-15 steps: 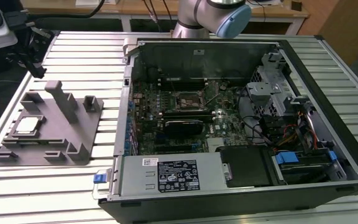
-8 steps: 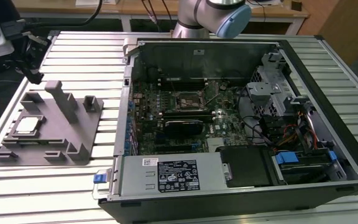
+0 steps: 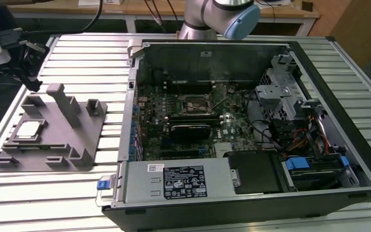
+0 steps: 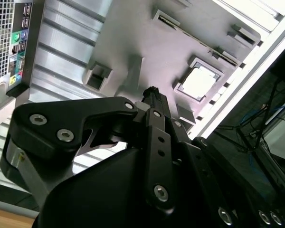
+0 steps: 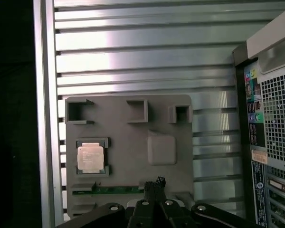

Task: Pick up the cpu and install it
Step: 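Reach for the cpu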

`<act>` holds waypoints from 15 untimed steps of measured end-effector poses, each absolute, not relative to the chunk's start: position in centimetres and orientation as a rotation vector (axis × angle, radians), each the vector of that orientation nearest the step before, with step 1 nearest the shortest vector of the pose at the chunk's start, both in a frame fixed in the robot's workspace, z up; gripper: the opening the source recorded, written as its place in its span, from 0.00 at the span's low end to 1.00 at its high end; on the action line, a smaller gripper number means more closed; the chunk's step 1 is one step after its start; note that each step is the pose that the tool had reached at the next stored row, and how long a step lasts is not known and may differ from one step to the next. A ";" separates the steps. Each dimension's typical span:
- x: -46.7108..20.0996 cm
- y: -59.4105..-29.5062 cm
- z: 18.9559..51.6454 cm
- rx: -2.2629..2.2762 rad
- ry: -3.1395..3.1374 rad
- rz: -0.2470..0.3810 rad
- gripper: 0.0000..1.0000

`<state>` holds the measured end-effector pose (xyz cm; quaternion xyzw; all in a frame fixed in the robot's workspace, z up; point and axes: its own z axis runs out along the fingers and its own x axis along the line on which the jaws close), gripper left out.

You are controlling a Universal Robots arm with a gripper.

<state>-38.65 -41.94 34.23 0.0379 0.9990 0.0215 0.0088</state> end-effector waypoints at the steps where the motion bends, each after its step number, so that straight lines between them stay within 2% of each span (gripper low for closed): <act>1: -38.8 -41.9 34.1 0.119 3.121 0.067 0.11; 15: -40.6 -42.0 32.6 0.119 3.123 0.067 0.11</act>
